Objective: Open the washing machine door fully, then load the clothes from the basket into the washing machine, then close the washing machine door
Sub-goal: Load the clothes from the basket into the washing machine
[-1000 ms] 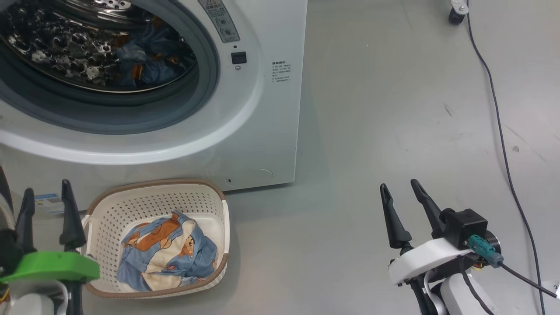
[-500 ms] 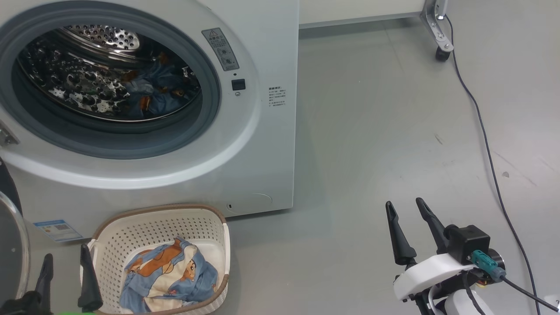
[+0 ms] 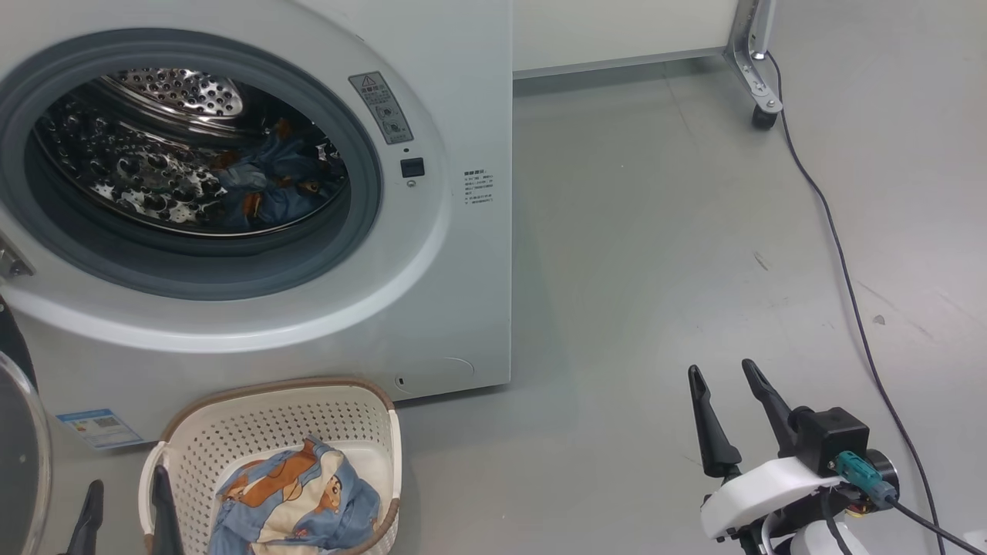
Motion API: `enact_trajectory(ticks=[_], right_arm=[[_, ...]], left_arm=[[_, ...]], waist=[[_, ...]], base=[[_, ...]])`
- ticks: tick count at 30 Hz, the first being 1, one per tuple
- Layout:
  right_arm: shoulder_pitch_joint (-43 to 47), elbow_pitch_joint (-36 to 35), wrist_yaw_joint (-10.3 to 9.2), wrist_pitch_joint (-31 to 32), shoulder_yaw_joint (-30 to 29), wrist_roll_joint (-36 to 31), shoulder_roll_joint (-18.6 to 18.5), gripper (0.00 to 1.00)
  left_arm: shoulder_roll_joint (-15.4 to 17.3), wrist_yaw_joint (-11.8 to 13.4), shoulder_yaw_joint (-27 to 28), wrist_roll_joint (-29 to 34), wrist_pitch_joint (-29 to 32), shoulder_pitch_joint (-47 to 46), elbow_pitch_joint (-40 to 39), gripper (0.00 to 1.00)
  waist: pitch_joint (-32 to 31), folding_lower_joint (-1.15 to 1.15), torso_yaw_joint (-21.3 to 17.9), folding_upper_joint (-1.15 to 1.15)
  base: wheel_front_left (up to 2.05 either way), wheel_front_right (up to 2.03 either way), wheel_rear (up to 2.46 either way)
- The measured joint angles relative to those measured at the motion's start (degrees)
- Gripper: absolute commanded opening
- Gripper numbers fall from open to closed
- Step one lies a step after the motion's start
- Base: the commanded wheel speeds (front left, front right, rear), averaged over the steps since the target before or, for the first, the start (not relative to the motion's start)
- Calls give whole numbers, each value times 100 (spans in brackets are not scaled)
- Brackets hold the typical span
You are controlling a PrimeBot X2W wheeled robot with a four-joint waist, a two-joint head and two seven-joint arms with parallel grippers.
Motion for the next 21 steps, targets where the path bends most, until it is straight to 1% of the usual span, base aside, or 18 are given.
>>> enact_trajectory(ticks=[2, 10, 13, 21], right_arm=[[3, 0, 40, 0, -3, 0, 0, 100], [93, -13, 51, 0, -20, -1, 2, 100], [109, -16, 87, 0, -40, -3, 2, 100], [112, -51, 90, 0, -62, -25, 4, 100]], left_arm=[[-26, 0, 40, 1, 0, 77, -53, 100], [-101, -24, 64, 99, 1, 283, -147, 100], [-130, -26, 74, 99, 1, 303, -188, 100], [-153, -49, 134, 116, 1, 347, -272, 100]], waist=[[-13, 0, -8, 0], [-40, 0, -28, 0], [-42, 0, -25, 0], [-38, 0, 0, 0]], base=[[0, 0, 0], [0, 0, 0], [0, 0, 0], [0, 0, 0]])
